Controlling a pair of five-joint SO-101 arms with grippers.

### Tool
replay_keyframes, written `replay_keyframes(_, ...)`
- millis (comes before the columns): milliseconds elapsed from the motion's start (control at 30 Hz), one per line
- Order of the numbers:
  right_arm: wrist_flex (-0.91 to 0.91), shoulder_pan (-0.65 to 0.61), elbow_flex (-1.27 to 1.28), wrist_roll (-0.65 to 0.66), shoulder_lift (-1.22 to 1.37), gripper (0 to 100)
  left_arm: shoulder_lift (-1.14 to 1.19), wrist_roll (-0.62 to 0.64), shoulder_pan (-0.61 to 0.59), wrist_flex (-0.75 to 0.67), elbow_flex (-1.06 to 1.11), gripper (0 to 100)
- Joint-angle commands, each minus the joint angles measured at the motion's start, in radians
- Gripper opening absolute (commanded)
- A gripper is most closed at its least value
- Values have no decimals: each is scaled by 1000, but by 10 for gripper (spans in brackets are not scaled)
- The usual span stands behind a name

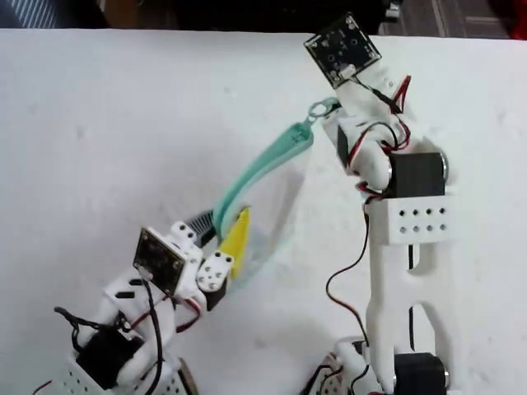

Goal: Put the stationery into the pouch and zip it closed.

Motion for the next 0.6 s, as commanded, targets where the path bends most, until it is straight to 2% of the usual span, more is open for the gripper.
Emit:
replay_keyframes(0, -56, 99, -44, -6, -2, 16, 7, -8, 8, 40, 3, 20)
replay_keyframes(467, 42, 42, -44, -14, -5, 22, 7, -8, 7, 38, 5, 20)
replay_keyframes(567, 104, 42, -44, -14, -39, 124, 7, -8, 1, 32, 5, 20)
